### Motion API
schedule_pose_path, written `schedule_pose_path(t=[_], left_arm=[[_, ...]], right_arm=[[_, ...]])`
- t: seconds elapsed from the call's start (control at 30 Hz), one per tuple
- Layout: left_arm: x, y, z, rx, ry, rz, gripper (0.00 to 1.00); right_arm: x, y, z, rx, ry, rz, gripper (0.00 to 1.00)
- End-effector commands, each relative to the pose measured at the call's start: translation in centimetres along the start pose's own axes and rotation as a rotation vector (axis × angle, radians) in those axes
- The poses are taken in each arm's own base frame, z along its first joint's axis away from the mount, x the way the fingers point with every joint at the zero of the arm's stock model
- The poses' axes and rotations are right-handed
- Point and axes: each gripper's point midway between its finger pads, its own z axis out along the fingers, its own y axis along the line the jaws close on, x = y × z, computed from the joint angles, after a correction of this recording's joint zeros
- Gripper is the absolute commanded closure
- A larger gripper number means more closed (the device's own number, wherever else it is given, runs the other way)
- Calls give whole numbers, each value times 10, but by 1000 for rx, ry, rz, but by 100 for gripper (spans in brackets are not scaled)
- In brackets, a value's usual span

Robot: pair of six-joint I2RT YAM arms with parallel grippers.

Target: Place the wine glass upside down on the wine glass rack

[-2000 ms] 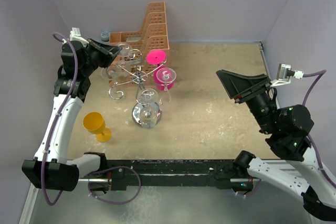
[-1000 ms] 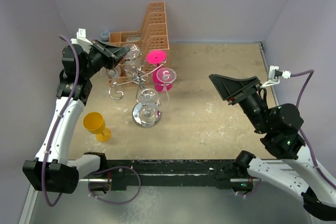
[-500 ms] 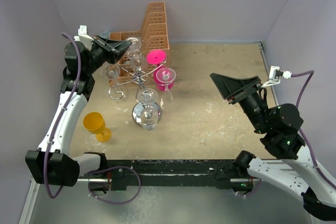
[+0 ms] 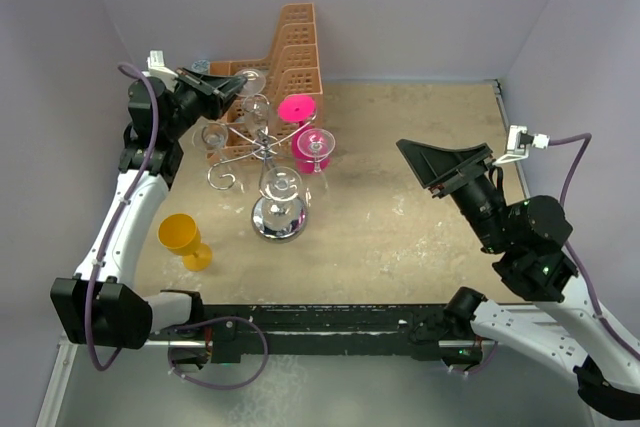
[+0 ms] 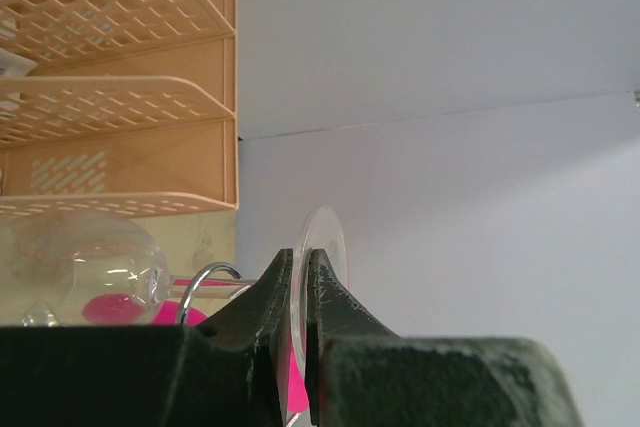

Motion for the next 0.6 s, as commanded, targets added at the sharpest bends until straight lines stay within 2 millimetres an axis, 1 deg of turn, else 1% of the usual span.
schedule_pose_path(t=[0.0, 0.17, 0.3, 0.4, 0.57], left_arm=[[-17, -36, -10, 71, -89, 74, 100], [-18, -35, -12, 55, -96, 99, 100], [-23, -34, -21, 19, -139, 125, 100], [-26, -37, -28, 5, -164, 146, 100], [-29, -34, -32, -52, -177, 155, 100]], right_arm=[[-4, 4, 3, -11, -26, 29, 40], [-6, 5, 2, -16, -29, 32, 40], [-5, 5, 2, -15, -27, 30, 40], [-4, 4, 1, -15, -25, 32, 40], [-4, 4, 0, -19, -26, 33, 40]])
